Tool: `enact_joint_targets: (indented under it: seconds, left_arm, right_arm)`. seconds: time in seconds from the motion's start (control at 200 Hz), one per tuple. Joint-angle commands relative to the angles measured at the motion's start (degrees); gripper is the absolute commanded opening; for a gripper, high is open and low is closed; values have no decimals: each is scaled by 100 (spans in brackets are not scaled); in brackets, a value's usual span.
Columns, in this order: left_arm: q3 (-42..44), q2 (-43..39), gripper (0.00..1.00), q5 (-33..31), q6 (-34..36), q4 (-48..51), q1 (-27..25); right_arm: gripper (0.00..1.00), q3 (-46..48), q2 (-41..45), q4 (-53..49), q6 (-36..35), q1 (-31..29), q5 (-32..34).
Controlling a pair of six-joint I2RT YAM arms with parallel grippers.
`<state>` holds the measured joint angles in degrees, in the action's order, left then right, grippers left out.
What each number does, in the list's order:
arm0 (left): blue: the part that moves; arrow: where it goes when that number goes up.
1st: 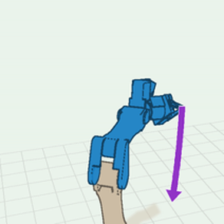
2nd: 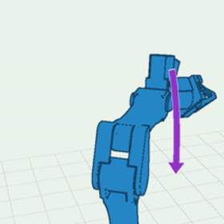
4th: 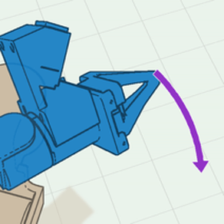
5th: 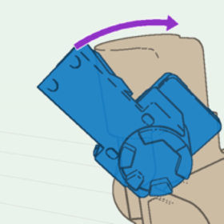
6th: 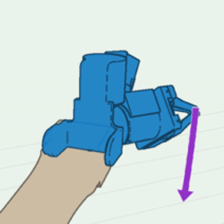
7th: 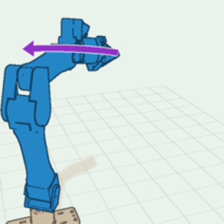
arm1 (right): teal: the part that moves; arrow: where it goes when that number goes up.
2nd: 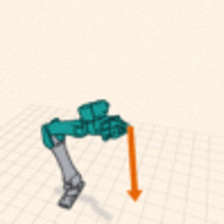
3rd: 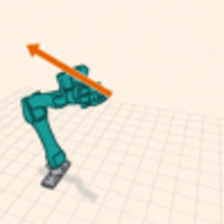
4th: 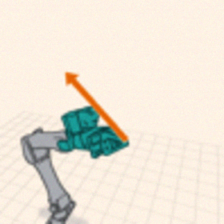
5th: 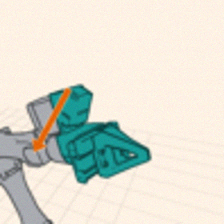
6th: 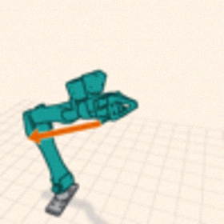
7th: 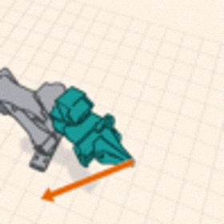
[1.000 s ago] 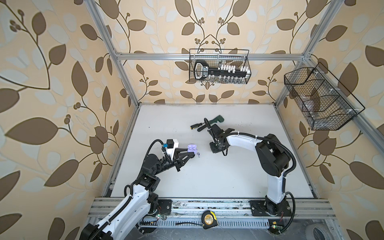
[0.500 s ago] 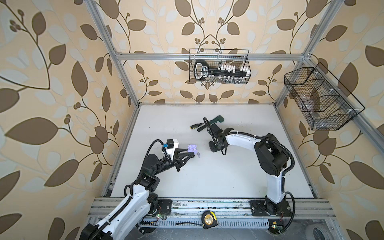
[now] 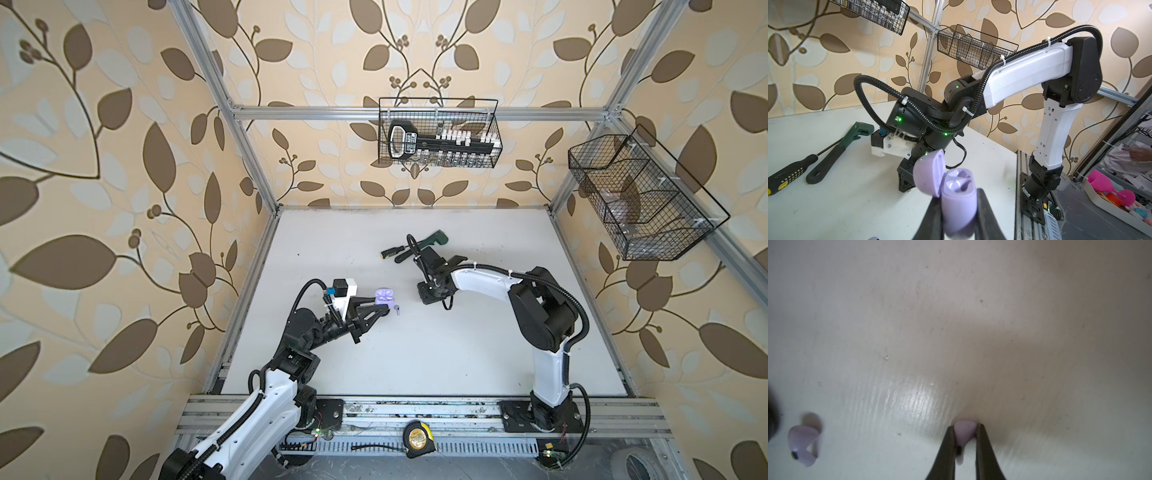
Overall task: Insert the wireless bluetooth earbuds into the charging case
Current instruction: 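Lift the lilac earbud and carry it toward the open lilac case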
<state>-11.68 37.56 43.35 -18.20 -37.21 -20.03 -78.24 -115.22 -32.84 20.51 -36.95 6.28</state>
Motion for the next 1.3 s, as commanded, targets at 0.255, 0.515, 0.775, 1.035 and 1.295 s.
enact_joint_targets:
  seconds: [0.255,0.515,0.775,1.035,1.295]
  left_arm:
    - [-159,-113,0,-494,514,246,28]
    - [-191,388,0,-735,726,83,17]
    - [-229,1294,0,-964,887,-530,-1]
    - [-238,1772,0,-968,1008,-922,-121]
    - [-339,2214,0,-1112,1321,-1108,-449]
  right_arm:
    - [6,234,100,75,188,5,79]
    - [6,356,293,199,287,4,66]
    - [5,532,559,366,459,4,97]
    - [5,879,912,634,700,4,40]
    - [4,1172,1229,905,957,15,-59]
